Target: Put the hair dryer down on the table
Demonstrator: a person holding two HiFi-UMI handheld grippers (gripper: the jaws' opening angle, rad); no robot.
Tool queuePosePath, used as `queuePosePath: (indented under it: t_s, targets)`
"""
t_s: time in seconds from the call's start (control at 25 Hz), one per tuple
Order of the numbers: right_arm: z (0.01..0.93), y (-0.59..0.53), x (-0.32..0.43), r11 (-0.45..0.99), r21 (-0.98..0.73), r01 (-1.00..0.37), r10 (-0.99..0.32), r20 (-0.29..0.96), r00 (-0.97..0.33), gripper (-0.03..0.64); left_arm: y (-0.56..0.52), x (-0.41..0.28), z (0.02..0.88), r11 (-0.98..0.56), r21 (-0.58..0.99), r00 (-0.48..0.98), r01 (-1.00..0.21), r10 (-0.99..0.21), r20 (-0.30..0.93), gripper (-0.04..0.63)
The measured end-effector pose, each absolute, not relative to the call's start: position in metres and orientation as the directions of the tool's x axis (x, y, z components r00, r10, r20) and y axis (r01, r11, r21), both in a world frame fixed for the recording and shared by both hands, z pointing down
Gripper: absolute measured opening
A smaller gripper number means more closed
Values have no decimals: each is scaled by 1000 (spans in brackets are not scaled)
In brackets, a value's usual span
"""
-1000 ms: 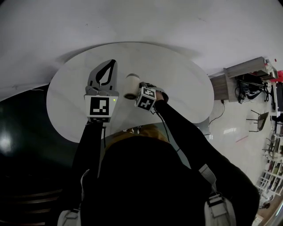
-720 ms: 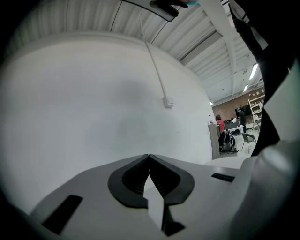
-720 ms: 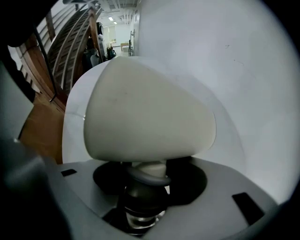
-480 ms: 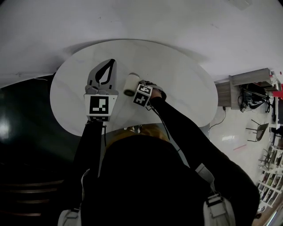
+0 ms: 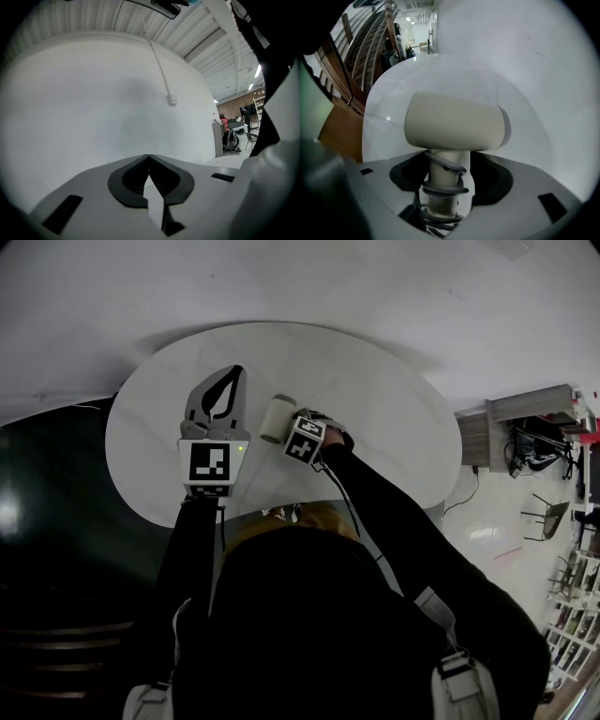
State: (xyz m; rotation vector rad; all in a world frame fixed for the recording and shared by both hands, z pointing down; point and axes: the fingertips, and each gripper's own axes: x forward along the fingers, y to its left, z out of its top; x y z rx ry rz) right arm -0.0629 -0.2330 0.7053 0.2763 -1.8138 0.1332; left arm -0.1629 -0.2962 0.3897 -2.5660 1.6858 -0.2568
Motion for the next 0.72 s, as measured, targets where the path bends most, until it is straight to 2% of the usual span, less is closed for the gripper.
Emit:
queuePosePath:
  t_s: [0.04,0.6,0.72]
  targets:
    - [705,-231,-64,964,36,-264,-104,963,-248,291,-297,-163,390,-403,-140,391,-904,-914,105,14]
    - [692,-231,-62,953,25,-303,-121,946,-301,291,-298,-155,389,-409,-157,395,-899,-911,117,14]
    - [680,-234,-60,940,20,-340,-145,927,-346,291,-297,-148,384,-424,-95,414,-901,-904,107,14]
